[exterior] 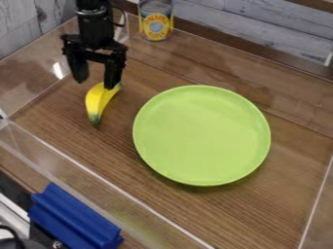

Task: Remove the banana from inside the green plate and put it on the table

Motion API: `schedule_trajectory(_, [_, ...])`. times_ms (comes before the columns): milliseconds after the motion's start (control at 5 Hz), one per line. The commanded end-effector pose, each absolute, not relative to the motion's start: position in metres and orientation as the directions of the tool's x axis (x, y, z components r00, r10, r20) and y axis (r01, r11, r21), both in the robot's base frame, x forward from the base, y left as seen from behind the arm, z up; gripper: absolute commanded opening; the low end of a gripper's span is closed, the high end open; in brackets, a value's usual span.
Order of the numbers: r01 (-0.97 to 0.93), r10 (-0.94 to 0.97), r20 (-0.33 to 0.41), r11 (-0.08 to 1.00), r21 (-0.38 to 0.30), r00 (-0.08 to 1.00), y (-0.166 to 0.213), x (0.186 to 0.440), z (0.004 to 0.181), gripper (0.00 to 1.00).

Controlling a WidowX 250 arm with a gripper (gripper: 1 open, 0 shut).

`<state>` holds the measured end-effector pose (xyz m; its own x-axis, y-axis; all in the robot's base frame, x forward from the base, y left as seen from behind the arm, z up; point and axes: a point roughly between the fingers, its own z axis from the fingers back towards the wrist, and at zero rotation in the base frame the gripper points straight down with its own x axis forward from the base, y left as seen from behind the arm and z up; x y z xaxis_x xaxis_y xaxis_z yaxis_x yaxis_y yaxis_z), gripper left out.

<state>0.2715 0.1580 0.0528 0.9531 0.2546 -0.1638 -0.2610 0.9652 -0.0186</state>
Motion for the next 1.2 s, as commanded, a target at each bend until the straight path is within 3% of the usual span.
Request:
schedule_trajectory(0, [-0.28,0.276,-0.121,0.96,-0.02,0.954,0.167,0.278,0.066,1.0])
schedule_trajectory(800, [-0.301,0.29,-0.136,0.951,-0.067,0.947,0.167,0.28,0.066,1.0])
schedule_trajectory(1000, [-0.287,0.277,-0.115,0.954,-0.082,0.954,0.163,0.284,0.082,1.0])
